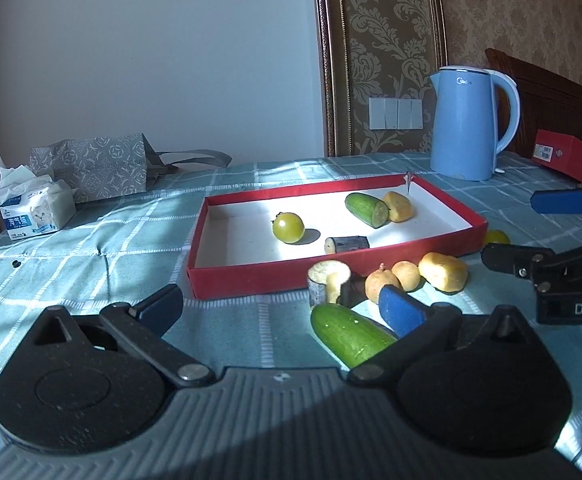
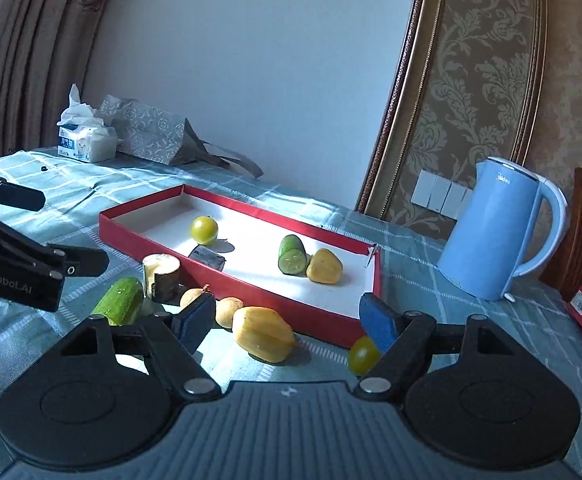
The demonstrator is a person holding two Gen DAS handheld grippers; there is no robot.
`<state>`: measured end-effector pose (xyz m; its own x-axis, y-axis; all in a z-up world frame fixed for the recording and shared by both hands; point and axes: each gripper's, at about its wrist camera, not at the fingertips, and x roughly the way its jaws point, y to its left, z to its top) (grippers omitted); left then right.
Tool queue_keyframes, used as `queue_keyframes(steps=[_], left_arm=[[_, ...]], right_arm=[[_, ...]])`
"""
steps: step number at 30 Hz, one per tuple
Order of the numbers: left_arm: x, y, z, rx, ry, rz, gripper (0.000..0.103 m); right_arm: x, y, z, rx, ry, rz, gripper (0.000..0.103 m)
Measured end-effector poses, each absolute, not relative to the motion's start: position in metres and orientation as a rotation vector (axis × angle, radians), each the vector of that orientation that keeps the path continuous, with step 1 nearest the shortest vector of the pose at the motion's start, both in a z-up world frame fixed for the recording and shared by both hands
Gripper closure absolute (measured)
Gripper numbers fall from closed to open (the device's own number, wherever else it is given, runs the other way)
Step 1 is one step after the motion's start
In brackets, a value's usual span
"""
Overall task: Organize fruits
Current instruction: 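Move both grippers back toward the remaining produce, then close the left gripper on the large green cucumber piece and lift it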
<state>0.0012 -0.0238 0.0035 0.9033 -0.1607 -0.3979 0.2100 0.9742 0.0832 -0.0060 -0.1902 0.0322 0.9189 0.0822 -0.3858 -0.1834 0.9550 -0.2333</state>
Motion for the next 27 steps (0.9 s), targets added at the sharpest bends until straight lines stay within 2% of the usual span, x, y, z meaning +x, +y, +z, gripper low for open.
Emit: queue_keyframes(steps=[10, 13, 15, 17, 19, 24, 27], left_arm=[[0.012, -0.072, -0.017, 0.080, 0.497, -0.104, 0.001], [0.018, -0.078, -0.020, 0.103, 0.526, -0.083, 0.017], [0.020, -0.078, -0.022, 0.100, 0.541, -0.084, 0.023], [0.024, -0.077, -0.024, 0.097, 0.571, -0.098, 0.042], [0.029, -0.074, -0.028, 0.070, 0.612, -0.120, 0.051], [0.027, -0.070, -0.028, 0.055, 0.612, -0.144, 0.057], [0.026, -0.066, -0.027, 0.045, 0.614, -0.156, 0.066]], right_arm=[[-0.010, -0.215, 0.020, -0.213, 0.404, 0.099, 0.024], [-0.011, -0.219, 0.019, -0.216, 0.397, 0.083, 0.024], [-0.011, -0.223, 0.019, -0.207, 0.398, 0.080, 0.024], [-0.012, -0.225, 0.018, -0.202, 0.398, 0.074, 0.023], [-0.011, -0.227, 0.017, -0.199, 0.400, 0.070, 0.022], [-0.010, -0.230, 0.015, -0.191, 0.402, 0.062, 0.022], [-0.010, -0.231, 0.014, -0.191, 0.405, 0.058, 0.022]])
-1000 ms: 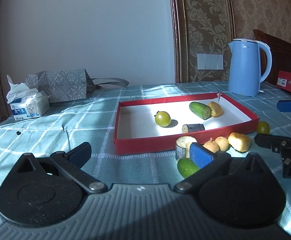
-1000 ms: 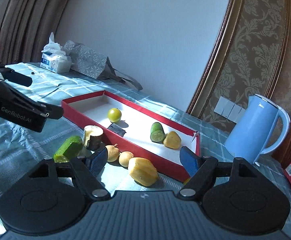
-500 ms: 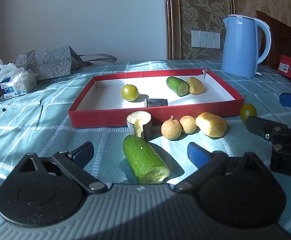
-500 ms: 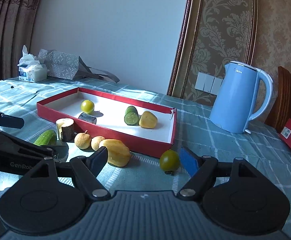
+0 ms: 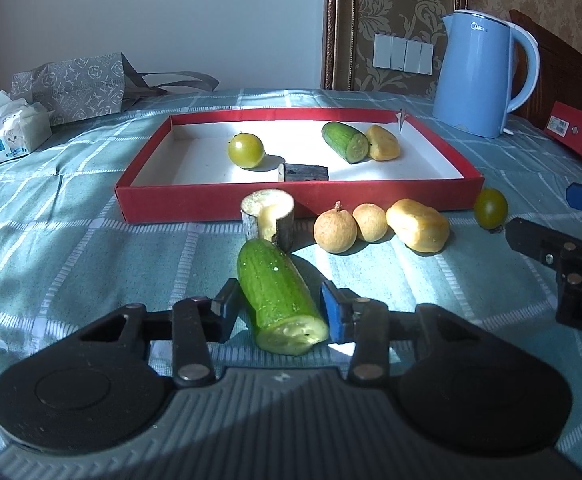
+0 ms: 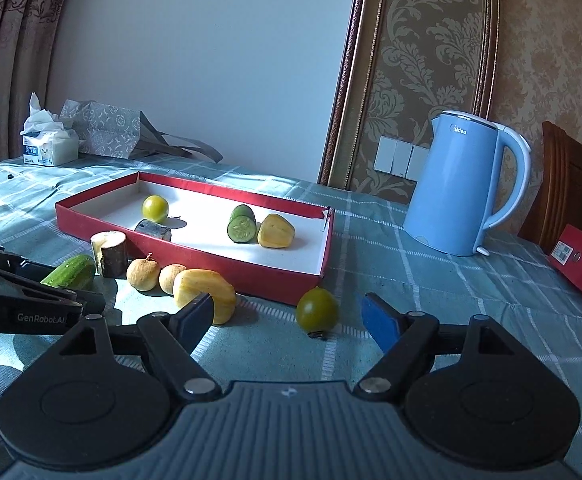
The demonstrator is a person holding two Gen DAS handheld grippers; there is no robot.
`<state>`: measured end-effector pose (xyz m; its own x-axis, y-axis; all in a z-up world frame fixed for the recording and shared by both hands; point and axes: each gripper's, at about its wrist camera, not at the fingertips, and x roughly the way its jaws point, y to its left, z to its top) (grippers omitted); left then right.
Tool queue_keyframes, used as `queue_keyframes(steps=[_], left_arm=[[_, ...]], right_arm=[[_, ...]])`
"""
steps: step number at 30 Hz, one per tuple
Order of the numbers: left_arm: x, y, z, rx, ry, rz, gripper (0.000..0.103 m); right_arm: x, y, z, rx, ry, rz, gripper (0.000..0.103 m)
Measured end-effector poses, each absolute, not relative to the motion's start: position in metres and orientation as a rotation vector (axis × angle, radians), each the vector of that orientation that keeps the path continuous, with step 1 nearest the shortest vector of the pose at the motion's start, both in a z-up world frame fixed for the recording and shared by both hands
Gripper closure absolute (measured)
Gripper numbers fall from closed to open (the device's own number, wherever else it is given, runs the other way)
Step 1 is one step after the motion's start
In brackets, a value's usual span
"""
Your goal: Organize fruits
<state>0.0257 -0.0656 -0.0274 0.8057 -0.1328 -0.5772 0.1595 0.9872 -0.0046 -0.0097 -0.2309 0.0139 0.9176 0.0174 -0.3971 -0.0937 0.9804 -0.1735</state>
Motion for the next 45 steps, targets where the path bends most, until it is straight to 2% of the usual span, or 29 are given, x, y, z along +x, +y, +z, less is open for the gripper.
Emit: queue_keyframes(steps=[1, 4, 16, 17, 19, 23, 24, 25, 31, 33, 34, 35, 36, 37, 38, 45], left_arm=[[0.026, -0.063, -0.027, 0.041, 0.615, -0.159, 0.070], [0.026, -0.055, -0.025, 0.015, 0.621, -0.181, 0.072], [0.006, -0.036, -0.010, 0.065, 0.511, -0.171, 0.072], [0.005, -0.035, -0.008, 0.066, 0.503, -0.169, 0.072], [0.003, -0.031, -0.003, 0.072, 0.485, -0.159, 0.072], [0.002, -0.024, 0.002, 0.072, 0.466, -0.145, 0.073], [0.002, -0.022, 0.002, 0.075, 0.462, -0.138, 0.076], [0.004, -0.021, 0.003, 0.075, 0.461, -0.137, 0.095], [0.007, -0.015, 0.005, 0.061, 0.473, -0.143, 0.097], [0.009, -0.011, 0.003, 0.036, 0.496, -0.148, 0.094], [0.009, -0.011, 0.001, 0.049, 0.510, -0.160, 0.090], [0.009, -0.010, 0.000, 0.055, 0.514, -0.162, 0.075], [0.007, -0.010, -0.002, 0.058, 0.509, -0.152, 0.067], [0.006, -0.010, -0.004, 0.070, 0.505, -0.150, 0.050], [0.006, -0.011, -0.005, 0.091, 0.501, -0.146, 0.038], [0.006, -0.012, -0.009, 0.102, 0.526, -0.224, 0.035]], right_arm=[[-0.009, -0.231, 0.014, -0.191, 0.406, 0.056, 0.022], [-0.008, -0.231, 0.013, -0.189, 0.411, 0.058, 0.022], [0.015, -0.237, 0.011, -0.145, 0.473, 0.079, 0.022], [0.019, -0.237, 0.010, -0.143, 0.482, 0.083, 0.023], [0.027, -0.240, 0.009, -0.140, 0.490, 0.077, 0.031], [0.040, -0.250, 0.005, -0.124, 0.517, 0.044, 0.038], [0.044, -0.253, 0.004, -0.121, 0.525, 0.035, 0.042], [0.047, -0.255, 0.004, -0.118, 0.536, 0.034, 0.042], [0.062, -0.260, -0.004, -0.105, 0.578, 0.042, 0.045], [0.065, -0.259, -0.006, -0.105, 0.585, 0.043, 0.045], [0.065, -0.259, -0.006, -0.106, 0.585, 0.044, 0.045], [0.065, -0.259, -0.006, -0.107, 0.582, 0.046, 0.045], [0.064, -0.259, -0.005, -0.108, 0.577, 0.047, 0.045], [0.063, -0.259, -0.004, -0.108, 0.573, 0.049, 0.045], [0.062, -0.259, -0.004, -0.106, 0.569, 0.048, 0.045], [0.055, -0.259, -0.001, -0.095, 0.554, 0.052, 0.045]])
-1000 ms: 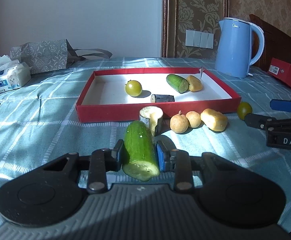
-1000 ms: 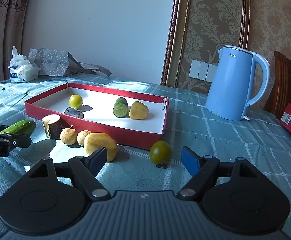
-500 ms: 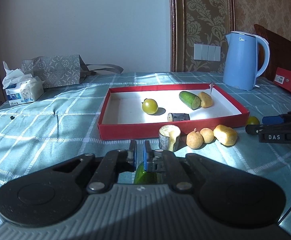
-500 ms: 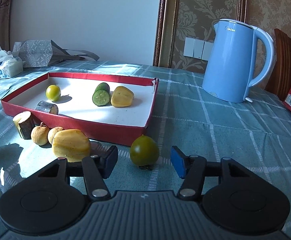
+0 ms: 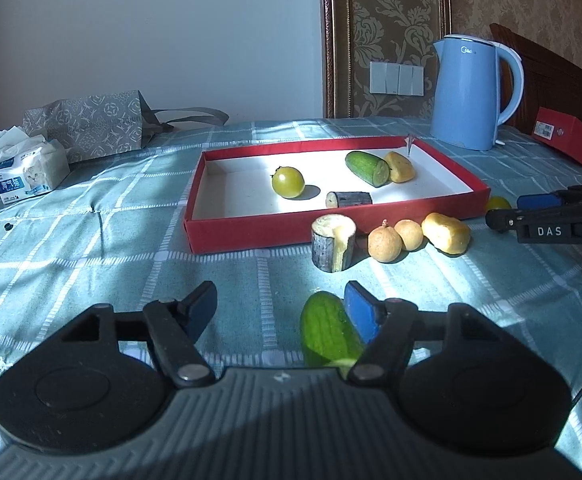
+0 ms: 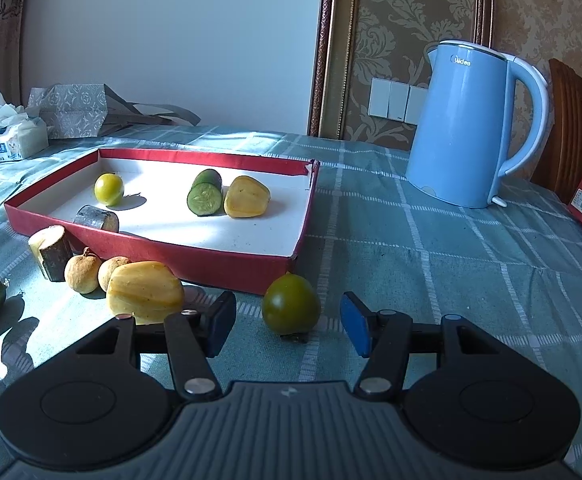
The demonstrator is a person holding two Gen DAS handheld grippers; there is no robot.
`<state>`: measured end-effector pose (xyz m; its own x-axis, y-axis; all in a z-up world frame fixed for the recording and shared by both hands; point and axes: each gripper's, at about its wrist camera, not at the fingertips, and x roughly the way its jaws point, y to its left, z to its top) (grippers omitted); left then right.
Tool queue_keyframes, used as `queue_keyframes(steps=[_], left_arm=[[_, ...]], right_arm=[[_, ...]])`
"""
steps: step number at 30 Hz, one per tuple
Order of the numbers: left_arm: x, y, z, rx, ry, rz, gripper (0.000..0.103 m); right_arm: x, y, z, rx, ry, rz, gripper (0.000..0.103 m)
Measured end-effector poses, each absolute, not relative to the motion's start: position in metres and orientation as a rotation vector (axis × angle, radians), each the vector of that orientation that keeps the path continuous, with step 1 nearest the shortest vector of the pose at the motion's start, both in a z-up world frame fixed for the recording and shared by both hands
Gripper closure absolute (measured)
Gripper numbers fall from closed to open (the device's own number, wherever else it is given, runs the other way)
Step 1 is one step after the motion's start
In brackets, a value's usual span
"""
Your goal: Organize fruits
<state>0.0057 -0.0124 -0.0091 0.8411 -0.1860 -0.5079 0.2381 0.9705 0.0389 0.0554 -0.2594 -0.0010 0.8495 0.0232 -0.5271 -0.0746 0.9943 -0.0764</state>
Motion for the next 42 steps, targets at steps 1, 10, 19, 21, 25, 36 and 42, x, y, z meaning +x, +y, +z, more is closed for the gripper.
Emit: queue_keyframes(steps=[1, 10, 19, 21, 25, 36, 42], left_arm=[[0.005, -0.014, -0.009, 0.094, 0.531, -0.241, 0.035], [0.010, -0.038, -0.028, 0.090, 0.608, -0.238, 0.067], [0.011, -0.023, -0.022, 0.022, 0.619, -0.262, 0.074], [0.009, -0.022, -0.020, 0.022, 0.607, -0.255, 0.074], [0.004, -0.021, -0.010, 0.061, 0.543, -0.234, 0.082], [0.004, -0.016, -0.012, 0.100, 0.574, -0.273, 0.030], [-0.001, -0.016, -0.015, 0.119, 0.579, -0.300, 0.025]], right_arm=[[0.054, -0.259, -0.001, -0.093, 0.549, 0.052, 0.045], [0.051, -0.260, 0.001, -0.077, 0.535, 0.060, 0.045], [0.050, -0.261, 0.001, -0.070, 0.524, 0.060, 0.045], [0.050, -0.261, 0.001, -0.074, 0.526, 0.056, 0.045], [0.052, -0.260, 0.000, -0.088, 0.537, 0.062, 0.045], [0.056, -0.259, -0.001, -0.085, 0.543, 0.069, 0.045], [0.056, -0.260, -0.001, -0.079, 0.545, 0.071, 0.045]])
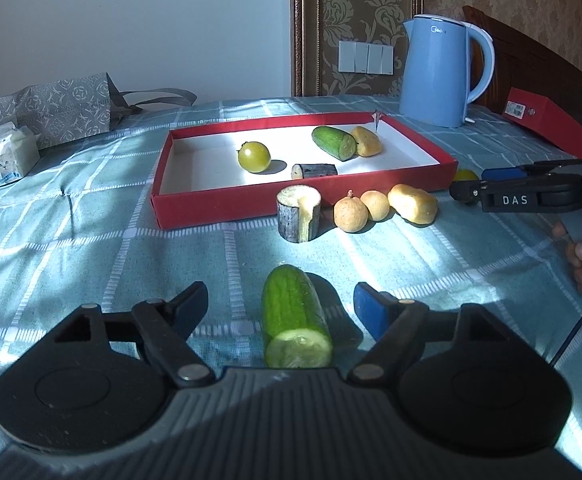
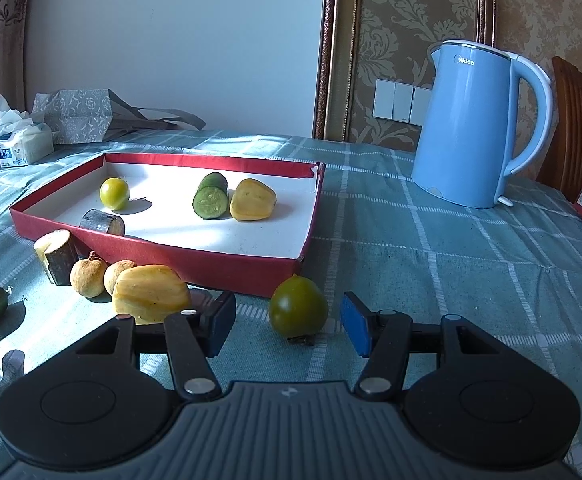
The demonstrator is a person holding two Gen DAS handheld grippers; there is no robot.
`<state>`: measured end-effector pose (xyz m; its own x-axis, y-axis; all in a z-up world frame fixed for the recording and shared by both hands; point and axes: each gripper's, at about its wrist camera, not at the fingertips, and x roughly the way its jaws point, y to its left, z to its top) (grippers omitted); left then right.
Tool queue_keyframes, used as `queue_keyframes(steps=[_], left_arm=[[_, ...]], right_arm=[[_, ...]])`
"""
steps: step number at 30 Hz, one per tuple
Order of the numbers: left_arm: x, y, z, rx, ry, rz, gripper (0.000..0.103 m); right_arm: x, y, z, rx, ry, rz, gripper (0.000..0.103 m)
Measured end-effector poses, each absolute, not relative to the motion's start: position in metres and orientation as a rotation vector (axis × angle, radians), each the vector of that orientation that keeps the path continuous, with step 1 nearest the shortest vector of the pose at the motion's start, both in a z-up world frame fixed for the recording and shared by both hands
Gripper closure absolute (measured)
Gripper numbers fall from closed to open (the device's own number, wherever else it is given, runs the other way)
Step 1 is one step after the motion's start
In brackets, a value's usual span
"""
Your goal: Organize fruits
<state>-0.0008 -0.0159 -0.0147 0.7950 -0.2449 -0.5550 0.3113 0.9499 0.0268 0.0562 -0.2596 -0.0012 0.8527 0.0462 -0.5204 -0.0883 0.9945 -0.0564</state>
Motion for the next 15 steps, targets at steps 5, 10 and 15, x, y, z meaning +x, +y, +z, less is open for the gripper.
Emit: queue_keyframes(steps=[5, 10, 15], left_arm=[[-0.005, -0.007, -0.001, 0.082, 0.521, -0.301, 0.000], [-0.011, -0.003, 0.025, 0.098, 0.463, -0.392, 0.000], [0.004, -0.022, 0.019, 0.174, 0.653, -0.394, 0.000]], right_arm=[[0.056, -0.260, -0.002, -0.071, 0.542, 0.079, 0.045], [0.057, -0.262, -0.001, -0.057, 0.536, 0.086, 0.045], [0.057, -0.262, -0.001, -0.058, 0.532, 0.088, 0.045]])
